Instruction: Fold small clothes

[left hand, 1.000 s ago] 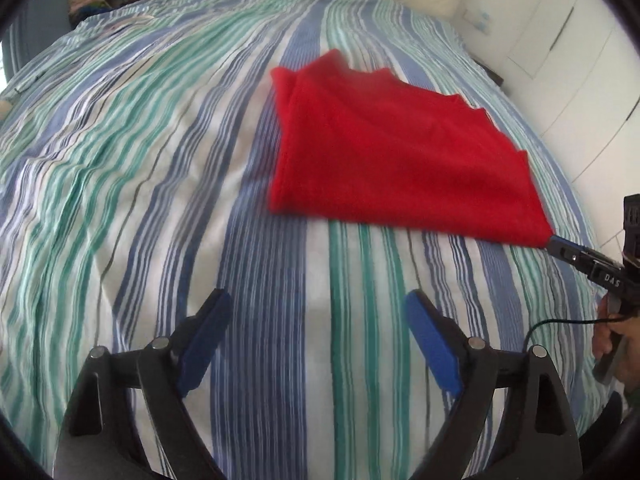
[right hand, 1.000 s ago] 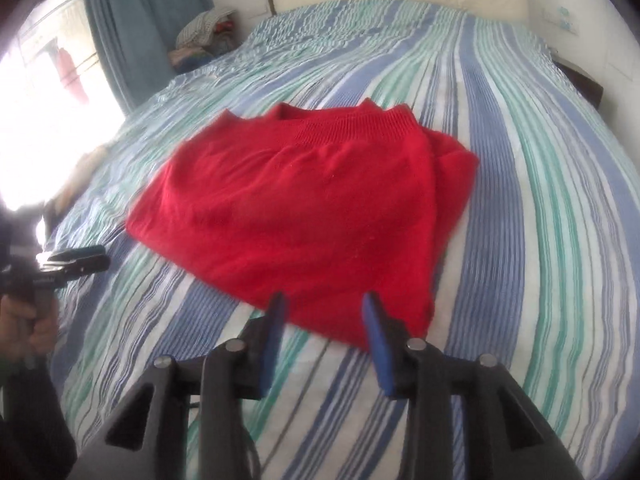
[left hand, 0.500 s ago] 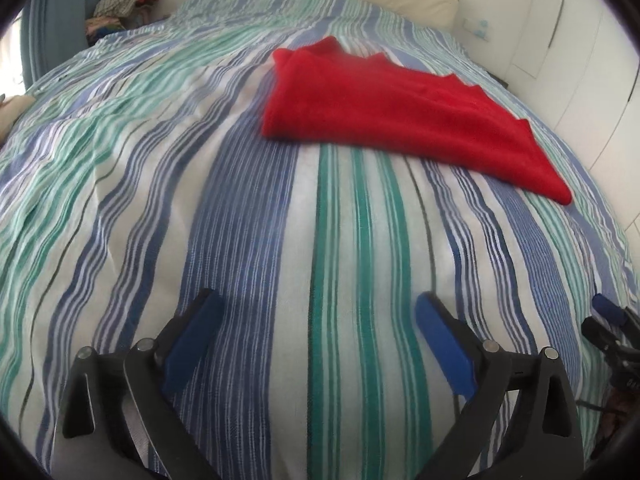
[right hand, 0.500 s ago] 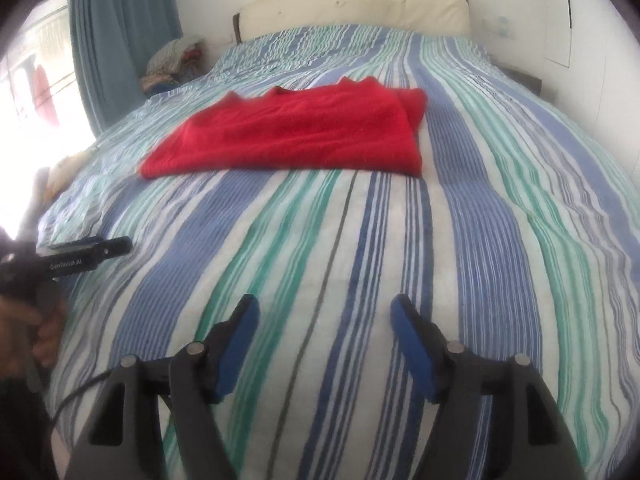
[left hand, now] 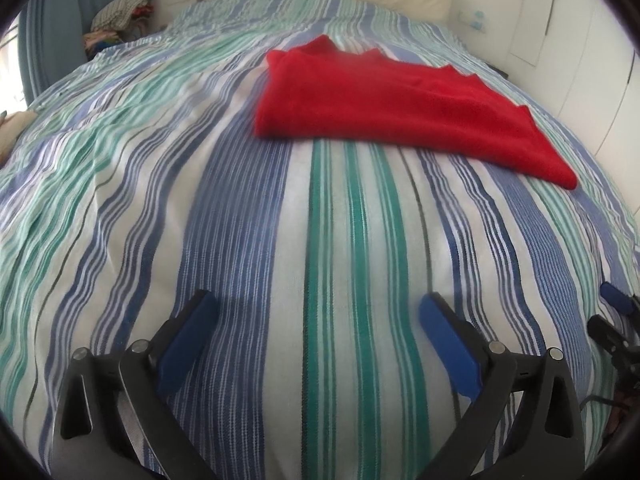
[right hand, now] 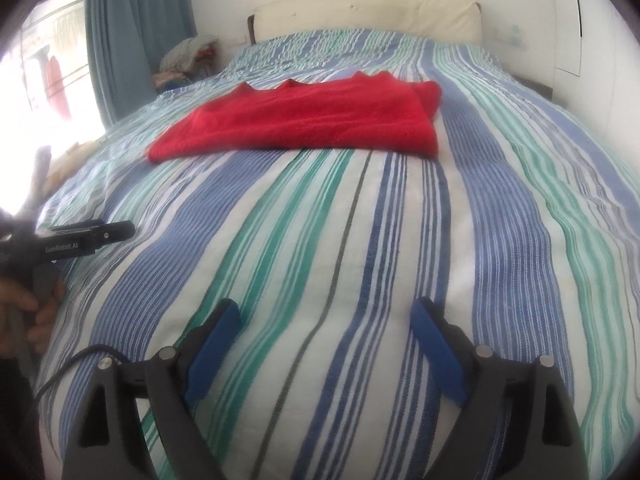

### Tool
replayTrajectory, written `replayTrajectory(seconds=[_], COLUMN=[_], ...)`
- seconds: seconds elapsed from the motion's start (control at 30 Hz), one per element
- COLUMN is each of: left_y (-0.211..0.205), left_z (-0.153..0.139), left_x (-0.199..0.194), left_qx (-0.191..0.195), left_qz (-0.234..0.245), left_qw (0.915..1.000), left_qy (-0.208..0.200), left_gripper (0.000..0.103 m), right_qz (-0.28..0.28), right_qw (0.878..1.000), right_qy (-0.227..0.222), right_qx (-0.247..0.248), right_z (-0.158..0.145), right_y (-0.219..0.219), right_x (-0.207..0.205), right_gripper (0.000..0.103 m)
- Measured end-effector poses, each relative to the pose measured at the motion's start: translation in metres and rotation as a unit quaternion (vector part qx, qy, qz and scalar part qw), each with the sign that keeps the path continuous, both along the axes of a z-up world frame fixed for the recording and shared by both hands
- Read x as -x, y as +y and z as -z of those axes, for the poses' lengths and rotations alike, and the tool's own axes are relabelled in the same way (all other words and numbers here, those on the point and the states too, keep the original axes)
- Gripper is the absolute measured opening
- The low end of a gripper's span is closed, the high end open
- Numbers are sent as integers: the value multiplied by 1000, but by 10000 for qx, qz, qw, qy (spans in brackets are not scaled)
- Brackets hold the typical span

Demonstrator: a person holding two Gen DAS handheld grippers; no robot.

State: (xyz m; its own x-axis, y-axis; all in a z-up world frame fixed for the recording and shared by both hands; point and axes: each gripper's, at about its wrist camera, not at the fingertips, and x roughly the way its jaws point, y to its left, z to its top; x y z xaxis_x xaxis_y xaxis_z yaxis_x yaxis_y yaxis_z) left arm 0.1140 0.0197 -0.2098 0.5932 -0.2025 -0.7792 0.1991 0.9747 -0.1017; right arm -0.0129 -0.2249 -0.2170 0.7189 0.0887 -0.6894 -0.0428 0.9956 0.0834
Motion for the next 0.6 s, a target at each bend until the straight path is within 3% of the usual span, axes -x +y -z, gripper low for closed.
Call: replayTrajectory(seconds=[0.6], left_y=[0], left_z=[0], left_x=[0], left_qx=[-1], left_qz=[-4], left_qw=[10000], left_qy=[-2], left_gripper=[102], right_qz=[-5], right_qw=[10000], right_qy=[-4], right_qx=[6], right_z=[0], right_y=[1], right_x=[0], right_gripper=[89])
